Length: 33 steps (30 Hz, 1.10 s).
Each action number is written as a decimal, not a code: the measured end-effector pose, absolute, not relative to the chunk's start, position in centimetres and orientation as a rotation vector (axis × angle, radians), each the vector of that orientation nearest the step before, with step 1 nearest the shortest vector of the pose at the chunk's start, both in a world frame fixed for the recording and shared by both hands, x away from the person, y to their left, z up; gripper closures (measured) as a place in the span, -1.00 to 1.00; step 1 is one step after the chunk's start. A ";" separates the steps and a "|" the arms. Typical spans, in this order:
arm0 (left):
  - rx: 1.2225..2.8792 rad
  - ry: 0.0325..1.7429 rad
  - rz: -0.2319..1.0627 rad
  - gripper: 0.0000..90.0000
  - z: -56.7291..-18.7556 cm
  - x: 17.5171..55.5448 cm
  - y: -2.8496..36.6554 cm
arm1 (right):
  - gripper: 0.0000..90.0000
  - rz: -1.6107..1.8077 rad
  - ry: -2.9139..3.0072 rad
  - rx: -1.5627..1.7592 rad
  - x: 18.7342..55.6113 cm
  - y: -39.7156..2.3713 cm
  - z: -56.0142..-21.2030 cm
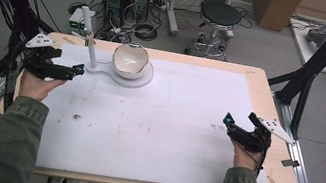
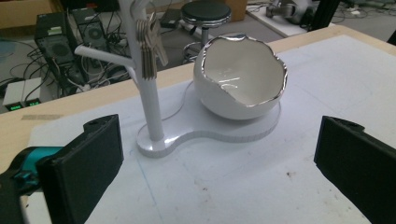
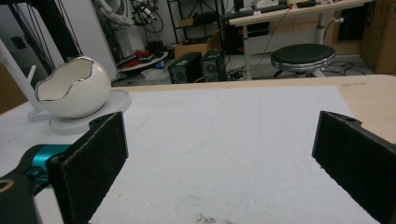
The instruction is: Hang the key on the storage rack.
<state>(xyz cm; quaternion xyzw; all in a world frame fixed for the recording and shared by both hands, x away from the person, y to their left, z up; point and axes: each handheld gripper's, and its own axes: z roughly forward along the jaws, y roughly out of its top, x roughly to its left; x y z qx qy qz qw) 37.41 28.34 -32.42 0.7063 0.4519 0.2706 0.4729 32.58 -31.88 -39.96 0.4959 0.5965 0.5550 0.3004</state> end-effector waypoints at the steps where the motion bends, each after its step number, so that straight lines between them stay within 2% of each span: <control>1: 1.726 1.114 0.670 -0.96 -32.8 37.2 28.5 | -0.95 1.474 1.584 1.315 32.6 -31.9 -40.0; 12: 1.681 1.140 0.683 -0.96 -34.4 35.7 29.2 | -0.95 1.470 1.587 1.318 32.6 -31.9 -40.0; 33: 1.586 1.167 0.797 -0.96 -37.3 32.3 30.3 | -0.95 1.471 1.586 1.320 32.5 -31.9 -40.0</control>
